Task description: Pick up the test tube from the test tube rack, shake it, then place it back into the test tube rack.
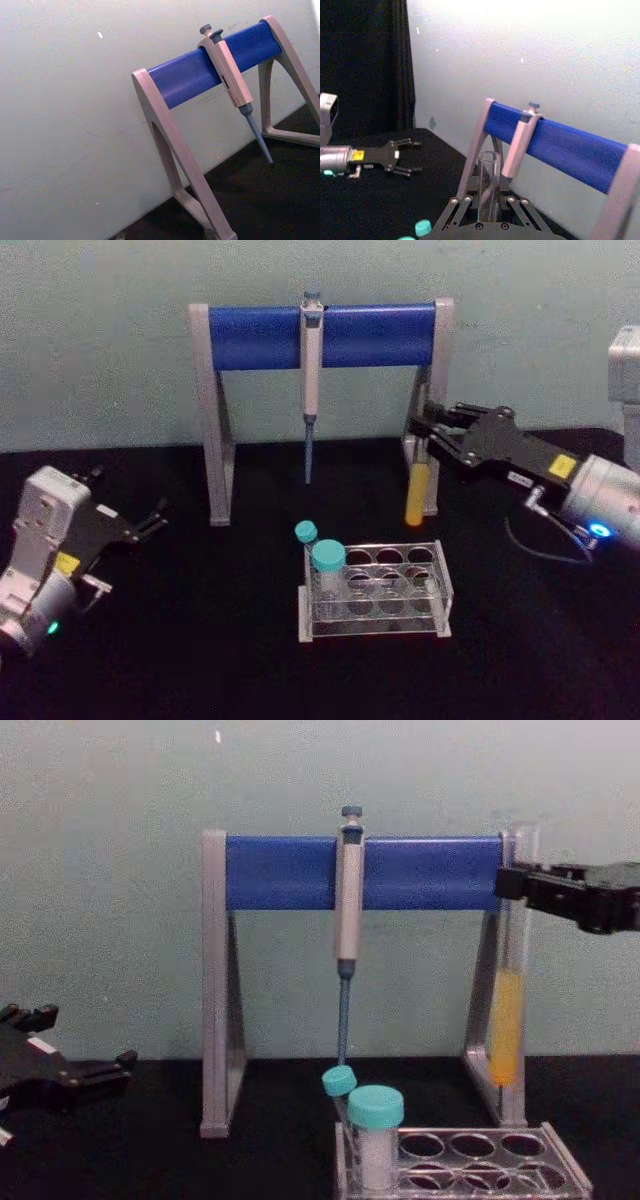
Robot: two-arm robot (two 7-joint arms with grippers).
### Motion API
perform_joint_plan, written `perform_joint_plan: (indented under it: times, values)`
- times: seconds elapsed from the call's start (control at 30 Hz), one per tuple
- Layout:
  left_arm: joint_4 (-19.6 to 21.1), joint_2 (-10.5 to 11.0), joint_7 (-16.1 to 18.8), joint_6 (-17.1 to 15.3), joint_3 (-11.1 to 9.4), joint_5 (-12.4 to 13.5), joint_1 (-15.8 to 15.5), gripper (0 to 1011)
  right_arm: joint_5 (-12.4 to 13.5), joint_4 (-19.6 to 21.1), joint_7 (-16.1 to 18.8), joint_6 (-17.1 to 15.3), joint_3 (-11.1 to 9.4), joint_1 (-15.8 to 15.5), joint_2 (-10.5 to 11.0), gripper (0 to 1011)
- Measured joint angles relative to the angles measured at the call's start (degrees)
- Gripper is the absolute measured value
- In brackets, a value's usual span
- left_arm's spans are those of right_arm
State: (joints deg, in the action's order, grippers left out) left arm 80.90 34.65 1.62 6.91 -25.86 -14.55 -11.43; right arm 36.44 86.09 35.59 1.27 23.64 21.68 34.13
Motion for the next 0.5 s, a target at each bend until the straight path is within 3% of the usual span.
perform_joint_plan:
  times: [0.2, 0.5]
  values:
    - [0.0, 0.0, 0.0, 0.0, 0.0, 0.0, 0.0, 1001, 0.16, -1.77, 1.7, 0.41, 1.24, 1.63, -2.3, 229]
    - [0.0, 0.0, 0.0, 0.0, 0.0, 0.0, 0.0, 1001, 1.99, -2.06, 4.56, 0.43, 2.29, 1.79, -2.63, 229]
